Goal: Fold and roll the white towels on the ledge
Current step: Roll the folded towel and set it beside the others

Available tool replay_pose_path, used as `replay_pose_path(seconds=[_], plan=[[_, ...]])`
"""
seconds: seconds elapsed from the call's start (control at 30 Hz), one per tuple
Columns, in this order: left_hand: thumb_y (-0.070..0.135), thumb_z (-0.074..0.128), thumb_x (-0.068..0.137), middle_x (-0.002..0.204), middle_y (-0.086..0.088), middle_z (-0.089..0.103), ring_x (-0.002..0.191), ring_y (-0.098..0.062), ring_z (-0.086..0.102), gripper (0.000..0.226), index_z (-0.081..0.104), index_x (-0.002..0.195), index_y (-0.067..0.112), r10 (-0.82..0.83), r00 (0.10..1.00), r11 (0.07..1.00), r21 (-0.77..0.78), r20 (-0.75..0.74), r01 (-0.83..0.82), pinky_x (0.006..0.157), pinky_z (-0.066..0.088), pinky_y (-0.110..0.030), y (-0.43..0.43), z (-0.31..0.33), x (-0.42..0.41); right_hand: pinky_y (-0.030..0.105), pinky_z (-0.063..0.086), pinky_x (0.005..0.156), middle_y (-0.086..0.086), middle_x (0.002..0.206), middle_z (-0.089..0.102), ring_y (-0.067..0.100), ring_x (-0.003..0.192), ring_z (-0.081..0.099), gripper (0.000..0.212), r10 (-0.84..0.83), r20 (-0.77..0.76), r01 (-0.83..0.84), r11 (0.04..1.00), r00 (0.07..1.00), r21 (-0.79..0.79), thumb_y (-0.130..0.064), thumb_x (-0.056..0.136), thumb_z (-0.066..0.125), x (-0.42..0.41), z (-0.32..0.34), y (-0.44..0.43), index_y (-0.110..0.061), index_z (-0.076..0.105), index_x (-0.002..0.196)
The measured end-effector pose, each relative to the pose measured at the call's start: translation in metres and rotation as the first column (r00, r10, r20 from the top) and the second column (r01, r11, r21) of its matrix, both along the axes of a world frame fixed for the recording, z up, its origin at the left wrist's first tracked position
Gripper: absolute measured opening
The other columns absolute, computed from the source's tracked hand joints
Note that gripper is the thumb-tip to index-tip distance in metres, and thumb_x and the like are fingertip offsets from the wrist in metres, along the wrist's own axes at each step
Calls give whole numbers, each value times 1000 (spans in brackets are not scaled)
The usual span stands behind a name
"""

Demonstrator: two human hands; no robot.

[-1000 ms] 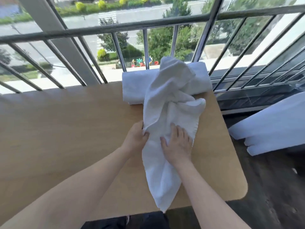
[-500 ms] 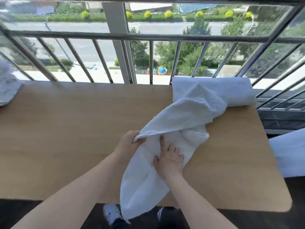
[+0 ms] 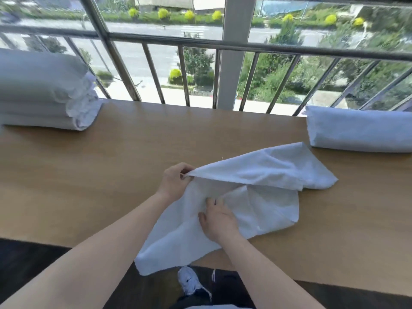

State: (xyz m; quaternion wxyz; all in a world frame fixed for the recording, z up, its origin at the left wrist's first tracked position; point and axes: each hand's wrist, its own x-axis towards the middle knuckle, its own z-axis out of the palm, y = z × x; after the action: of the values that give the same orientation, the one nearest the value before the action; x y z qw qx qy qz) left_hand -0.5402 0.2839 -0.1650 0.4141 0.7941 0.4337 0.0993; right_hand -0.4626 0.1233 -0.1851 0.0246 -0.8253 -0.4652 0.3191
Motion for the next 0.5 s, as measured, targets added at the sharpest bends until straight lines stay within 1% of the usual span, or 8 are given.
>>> replay_pose_path(seconds=[0.1, 0.17, 0.23, 0.33, 0.37, 0.43, 0.47, 0.5], plan=[[-1, 72, 84, 83, 0, 69, 68, -7, 58, 14, 74, 92, 11, 44, 999, 999, 28, -8, -43, 63, 40, -4, 26, 1, -9, 36, 39, 80, 13, 134, 42, 32, 116, 49, 46, 61, -18, -61, 998, 998, -4, -41, 104, 34, -8, -2, 26, -10, 35, 137], [6, 73, 86, 84, 4, 71, 68, 2, 57, 11, 75, 92, 15, 80, 995, 996, 37, -55, -78, 62, 39, -2, 43, 0, -12, 36, 33, 74, 12, 124, 50, 33, 107, 54, 40, 144, 45, -146, 988, 989, 58, -41, 103, 38, -12, -5, 44, -9, 42, 128], [13, 71, 89, 87, 8, 73, 72, -1, 60, 10, 76, 94, 20, 100, 990, 995, 34, -99, -97, 62, 38, -4, 62, -2, -13, 36, 28, 72, 10, 110, 58, 32, 97, 57, 34, 202, 124, -220, 963, 971, 154, -40, 100, 45, -14, -6, 63, -10, 50, 116], [13, 70, 90, 90, 8, 75, 80, -6, 63, 13, 78, 96, 21, 96, 991, 995, 37, -89, -93, 67, 39, -6, 84, -2, -10, 32, 39, 67, 1, 78, 61, 24, 75, 60, 33, 210, 289, -284, 928, 934, 242, -46, 76, 75, -14, -6, 88, -16, 65, 86], [13, 70, 90, 90, 9, 75, 81, -5, 64, 14, 79, 96, 21, 86, 993, 996, 32, -84, -83, 67, 39, -4, 91, -3, -8, 31, 45, 69, 0, 76, 60, 23, 74, 59, 36, 188, 323, -281, 922, 927, 268, -48, 68, 81, -14, -7, 96, -18, 68, 81], [13, 70, 90, 90, 11, 75, 78, 5, 63, 15, 79, 94, 24, 69, 995, 998, 3, -70, -69, 67, 39, -2, 100, -3, -4, 42, 46, 92, 4, 97, 59, 28, 97, 57, 39, 173, 254, -237, 939, 952, 248, -51, 75, 76, -15, -10, 107, -18, 69, 94], [13, 71, 89, 89, 12, 75, 76, 11, 62, 15, 79, 93, 25, 62, 996, 998, -6, -60, -62, 67, 39, -2, 104, -4, -1, 50, 35, 106, 6, 113, 55, 31, 116, 49, 42, 171, 205, -214, 953, 964, 213, -52, 83, 67, -15, -14, 112, -18, 65, 107], [13, 71, 89, 88, 14, 75, 75, 16, 60, 15, 80, 93, 25, 52, 998, 999, -11, -47, -53, 67, 38, -1, 109, -7, 2, 55, 22, 114, 6, 125, 48, 32, 129, 38, 44, 162, 167, -191, 966, 973, 177, -52, 90, 58, -16, -18, 117, -18, 59, 118]])
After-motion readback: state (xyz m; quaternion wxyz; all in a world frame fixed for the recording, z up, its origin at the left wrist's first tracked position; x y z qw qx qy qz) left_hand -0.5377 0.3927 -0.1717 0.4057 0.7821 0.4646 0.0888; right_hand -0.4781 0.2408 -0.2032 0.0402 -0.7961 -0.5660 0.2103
